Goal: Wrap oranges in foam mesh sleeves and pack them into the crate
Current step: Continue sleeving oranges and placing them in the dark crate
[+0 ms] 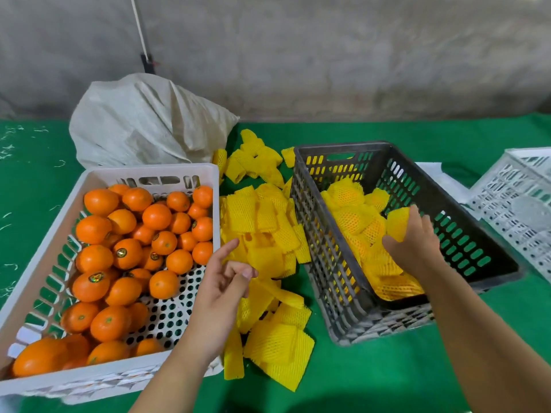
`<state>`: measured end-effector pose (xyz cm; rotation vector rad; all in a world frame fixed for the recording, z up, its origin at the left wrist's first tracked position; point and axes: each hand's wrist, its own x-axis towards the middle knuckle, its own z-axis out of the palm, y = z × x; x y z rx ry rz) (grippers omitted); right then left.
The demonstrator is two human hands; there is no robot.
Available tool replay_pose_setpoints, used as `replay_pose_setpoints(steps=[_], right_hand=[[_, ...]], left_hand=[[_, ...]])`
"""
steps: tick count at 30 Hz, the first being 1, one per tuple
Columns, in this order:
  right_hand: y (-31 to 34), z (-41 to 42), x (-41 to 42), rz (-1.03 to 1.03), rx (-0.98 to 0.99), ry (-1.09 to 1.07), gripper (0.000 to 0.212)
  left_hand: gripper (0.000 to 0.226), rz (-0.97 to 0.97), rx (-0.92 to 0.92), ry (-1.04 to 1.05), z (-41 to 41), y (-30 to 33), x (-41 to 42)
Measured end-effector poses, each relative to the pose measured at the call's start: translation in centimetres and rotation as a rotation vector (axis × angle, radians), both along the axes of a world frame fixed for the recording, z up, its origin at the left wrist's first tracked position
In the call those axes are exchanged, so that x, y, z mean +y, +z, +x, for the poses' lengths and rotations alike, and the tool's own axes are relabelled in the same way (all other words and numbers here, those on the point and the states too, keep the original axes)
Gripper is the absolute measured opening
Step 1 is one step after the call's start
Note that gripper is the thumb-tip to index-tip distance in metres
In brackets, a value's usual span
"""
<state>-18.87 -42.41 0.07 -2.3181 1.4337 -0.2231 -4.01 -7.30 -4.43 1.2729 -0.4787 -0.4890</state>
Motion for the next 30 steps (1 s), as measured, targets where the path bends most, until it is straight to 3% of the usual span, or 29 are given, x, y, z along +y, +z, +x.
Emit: replay_pose_setpoints(steps=[3, 5, 9, 13, 15, 17, 19, 21, 23, 27, 29, 30], right_hand=[[-2.6, -0.5, -0.4, 0.159, 0.305, 0.074, 0.098], [-3.0, -0.2, 0.2, 0.109, 0.374, 0.124, 0.095], [-1.2, 1.6, 3.4, -0.054, 0.144, 0.187, 0.077], [0.8, 4.7, 8.2, 0.058, -0.171, 0.31, 0.056], [1.1, 6.0, 10.7, 0.005, -0.23, 0.452, 0.059], [0.5, 7.2, 12.8, -0.07, -0.199, 0.65, 0.06], [-1.0, 8.2, 14.2, -0.015, -0.028, 0.772, 0.06], [-2.9, 9.0, 14.7, 0.114, 0.268, 0.801, 0.062], [-4.7, 9.7, 14.8, 0.203, 0.51, 0.842, 0.06], [-6.8, 11.2, 15.4, 0.258, 0.502, 0.877, 0.056], [-7.6, 12.0, 15.9, 0.254, 0.487, 0.887, 0.056], [-8.0, 12.3, 16.3, 0.271, 0.492, 0.892, 0.058]], left_hand=[[0.051, 0.001, 0.01, -0.004, 0.0, 0.1, 0.0], [0.046, 0.008, 0.004, -0.008, 0.0, 0.1, 0.0], [0.037, -0.009, 0.05, -0.009, 0.1, 0.4, 0.1], [0.033, -0.096, 0.193, 0.03, 0.6, 0.6, 0.4], [0.025, -0.166, 0.354, 0.101, 2.3, 0.6, 0.5], [0.022, -0.106, 0.414, 0.23, 4.5, 0.7, 0.5], [0.018, 0.128, 0.232, 0.311, 6.4, 0.5, 0.1], [0.018, 0.366, -0.095, 0.259, 7.3, 0.1, -0.5], [0.019, 0.449, -0.292, 0.207, 8.5, -0.8, -1.1], [0.022, 0.488, -0.204, 0.199, 11.7, -1.7, -1.9], [0.035, 0.691, -0.36, 0.198, 13.8, -3.0, -1.4], [0.039, 0.91, -0.492, 0.17, 14.8, -3.9, -0.7]])
